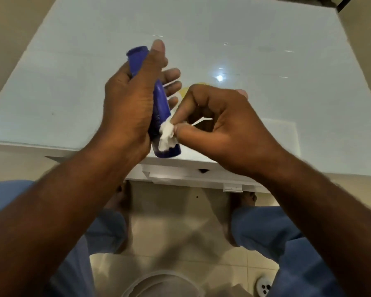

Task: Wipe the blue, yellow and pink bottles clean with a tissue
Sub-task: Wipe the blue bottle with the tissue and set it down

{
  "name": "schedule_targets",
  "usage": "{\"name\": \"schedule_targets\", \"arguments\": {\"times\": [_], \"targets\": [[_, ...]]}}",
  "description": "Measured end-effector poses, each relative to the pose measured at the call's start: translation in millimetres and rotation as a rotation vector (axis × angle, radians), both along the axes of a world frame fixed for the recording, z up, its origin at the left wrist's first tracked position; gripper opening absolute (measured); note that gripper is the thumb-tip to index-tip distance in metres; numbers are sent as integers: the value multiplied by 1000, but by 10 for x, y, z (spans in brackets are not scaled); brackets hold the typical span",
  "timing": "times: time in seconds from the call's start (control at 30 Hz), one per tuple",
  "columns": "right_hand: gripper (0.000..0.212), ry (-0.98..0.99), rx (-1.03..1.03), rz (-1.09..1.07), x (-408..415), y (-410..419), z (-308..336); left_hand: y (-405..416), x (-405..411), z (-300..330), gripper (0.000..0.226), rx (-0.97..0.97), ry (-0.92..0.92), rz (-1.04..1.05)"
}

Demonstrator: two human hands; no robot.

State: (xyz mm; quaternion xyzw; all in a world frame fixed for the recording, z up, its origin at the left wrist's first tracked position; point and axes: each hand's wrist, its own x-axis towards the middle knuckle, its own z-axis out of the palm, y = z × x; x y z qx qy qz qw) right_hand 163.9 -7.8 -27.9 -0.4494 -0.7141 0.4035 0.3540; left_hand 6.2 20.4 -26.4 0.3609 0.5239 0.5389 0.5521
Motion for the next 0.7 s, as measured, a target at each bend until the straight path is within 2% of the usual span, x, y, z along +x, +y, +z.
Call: {"name": "schedule_targets", "arguments": {"times": [0.1, 0.2, 0.3, 0.37, 0.5, 0.57, 0.63, 0.7], "targets": [[3, -50, 41, -9, -35, -18, -24, -17, -23, 17, 38, 60, 96, 36], [3, 81, 115, -128, -43, -6, -13, -96, 63, -3, 37, 80, 194, -72], [5, 176, 169, -217, -35, 6, -2, -148, 147, -19, 38, -20, 113, -146], [5, 167, 167, -205, -44, 8, -5, -124, 128, -5, 36, -6, 143, -129], [5, -33, 132, 6, -45, -12, -3, -40, -29, 44, 36, 22, 24, 0], [5, -107, 162, 44, -62, -33, -17, -25, -71, 46, 38, 11, -10, 66], [4, -82, 204, -27, -78, -30, -32, -54, -48, 33, 37, 31, 2, 51], [6, 25, 215, -136, -64, -2, -21, -114, 31, 13, 39, 63, 64, -38]]}}
